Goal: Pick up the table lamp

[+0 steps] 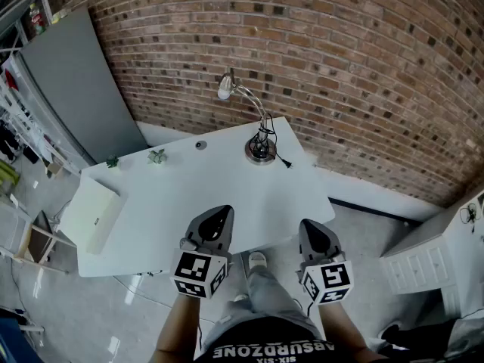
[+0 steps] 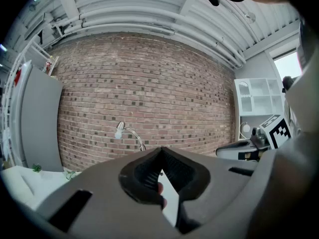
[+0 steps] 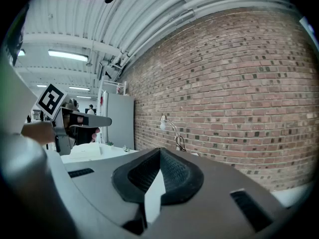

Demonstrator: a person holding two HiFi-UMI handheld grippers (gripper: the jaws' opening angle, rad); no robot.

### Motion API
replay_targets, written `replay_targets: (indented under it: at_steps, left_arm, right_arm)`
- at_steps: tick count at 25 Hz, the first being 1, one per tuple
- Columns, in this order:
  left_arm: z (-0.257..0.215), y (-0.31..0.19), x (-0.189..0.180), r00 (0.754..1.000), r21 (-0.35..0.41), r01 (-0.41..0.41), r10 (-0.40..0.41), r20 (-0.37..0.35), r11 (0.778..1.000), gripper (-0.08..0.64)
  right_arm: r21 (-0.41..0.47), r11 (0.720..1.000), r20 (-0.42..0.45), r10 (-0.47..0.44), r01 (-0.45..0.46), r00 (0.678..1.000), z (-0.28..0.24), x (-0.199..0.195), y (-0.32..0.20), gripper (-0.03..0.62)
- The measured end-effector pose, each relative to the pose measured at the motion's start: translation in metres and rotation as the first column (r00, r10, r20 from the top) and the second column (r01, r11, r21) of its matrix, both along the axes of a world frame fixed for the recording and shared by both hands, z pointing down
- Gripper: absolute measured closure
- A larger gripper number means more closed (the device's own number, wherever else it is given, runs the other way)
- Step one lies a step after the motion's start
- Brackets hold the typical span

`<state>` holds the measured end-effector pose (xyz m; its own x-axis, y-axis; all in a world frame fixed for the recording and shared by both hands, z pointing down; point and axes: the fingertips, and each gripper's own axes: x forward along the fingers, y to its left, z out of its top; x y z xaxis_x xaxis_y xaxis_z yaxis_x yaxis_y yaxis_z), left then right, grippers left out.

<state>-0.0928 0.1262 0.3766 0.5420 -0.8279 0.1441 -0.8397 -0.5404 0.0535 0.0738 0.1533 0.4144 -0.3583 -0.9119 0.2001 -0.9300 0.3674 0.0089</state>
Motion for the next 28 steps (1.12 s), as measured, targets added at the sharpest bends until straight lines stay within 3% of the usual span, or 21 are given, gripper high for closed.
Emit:
replay_targets:
  at_steps: [7, 16, 20, 24, 28]
  left_arm:
    - [-0.001, -0.042, 0.003, 1.000, -0.009, -0.005, 0.005, -0.005, 1.000, 0.555]
    - [-0.017, -0.120, 0.003, 0.997, 0.016, -0.018, 0.020, -0.080, 1.000, 0.536]
    - [-0.020, -0.147, 0.002, 0.994, 0.009, -0.029, 0.030, -0.107, 1.000, 0.411]
    - [-0.018, -0.167, 0.001, 0.994, -0.002, -0.032, 0.031, -0.107, 0.999, 0.377]
    - [-0.015, -0.188, 0.002, 0.996, -0.016, -0.036, 0.035, -0.080, 0.999, 0.345]
  right_arm:
    - [0.006, 1.000, 0.020, -0.002, 0.002, 1.000, 0.000, 0.003, -0.045, 0.595]
    - [0.023, 0.999, 0.038, -0.046, 0.045, 0.998, -0.009, 0.003, -0.122, 0.587]
    - [0.019, 0.997, 0.046, -0.074, 0.073, 0.996, -0.009, 0.001, -0.149, 0.490]
    - [0.005, 0.996, 0.043, -0.092, 0.092, 0.995, -0.007, 0.002, -0.173, 0.395]
    - [-0.011, 0.994, 0.035, -0.104, 0.105, 0.994, -0.004, 0.005, -0.191, 0.362]
